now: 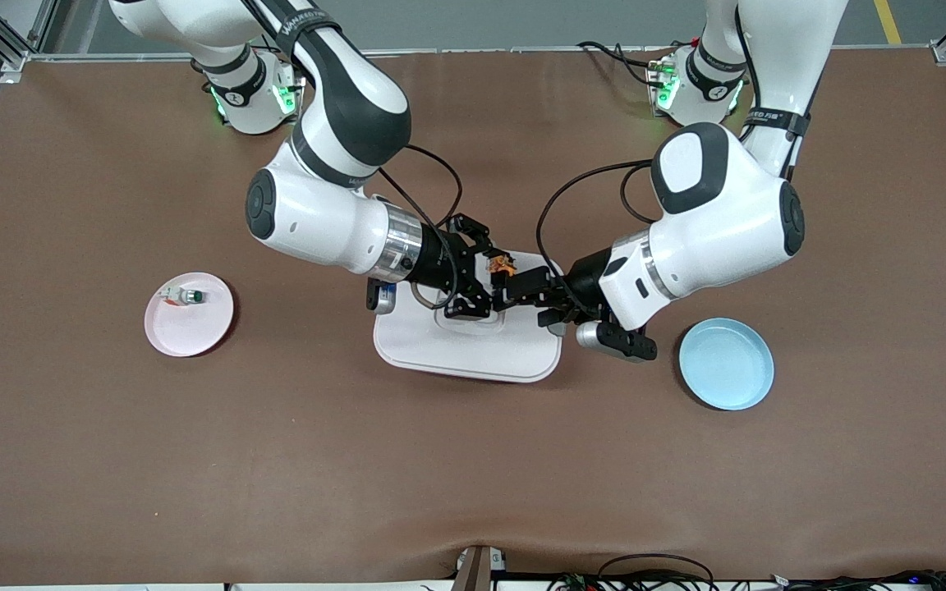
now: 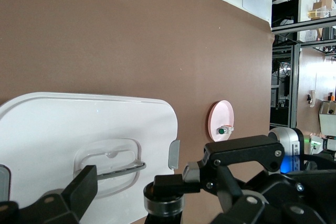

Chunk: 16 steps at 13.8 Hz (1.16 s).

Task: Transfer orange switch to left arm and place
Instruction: 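Close the left gripper on the switch held by the right gripper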

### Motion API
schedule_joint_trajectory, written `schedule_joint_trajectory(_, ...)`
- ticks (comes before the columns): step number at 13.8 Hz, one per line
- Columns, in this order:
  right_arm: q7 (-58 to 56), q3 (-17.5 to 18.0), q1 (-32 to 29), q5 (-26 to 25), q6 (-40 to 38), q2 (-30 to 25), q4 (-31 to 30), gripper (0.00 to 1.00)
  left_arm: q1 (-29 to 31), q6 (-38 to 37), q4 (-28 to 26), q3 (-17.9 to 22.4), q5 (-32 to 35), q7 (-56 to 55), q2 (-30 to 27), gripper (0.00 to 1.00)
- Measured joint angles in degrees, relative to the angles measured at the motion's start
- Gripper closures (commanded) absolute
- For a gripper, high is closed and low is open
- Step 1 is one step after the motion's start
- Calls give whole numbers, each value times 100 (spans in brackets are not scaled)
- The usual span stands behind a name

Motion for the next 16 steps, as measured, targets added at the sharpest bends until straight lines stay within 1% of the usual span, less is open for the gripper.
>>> schedule_joint_trajectory(5,3,-5,22,0,231,12,75,100,1,6,1,0,0,0,0,0)
schedule_joint_trajectory(11,16,-102,-55,1,248,340,639,100,-29,6,6,-2,-1,0,1,0)
schedule_joint_trajectory(12,18,-104,-66,1,248,408,728,100,-29,6,6,-2,-1,0,1,5)
schedule_joint_trajectory(14,57,-106,-77,2,248,505,856,100,-29,6,6,-2,-1,22,2,55)
schedule_joint_trajectory(15,96,-107,-80,2,248,531,899,100,-29,6,6,-2,-1,29,2,75)
schedule_joint_trajectory(16,137,-108,-86,3,248,540,938,100,-29,6,6,-2,-1,37,2,91)
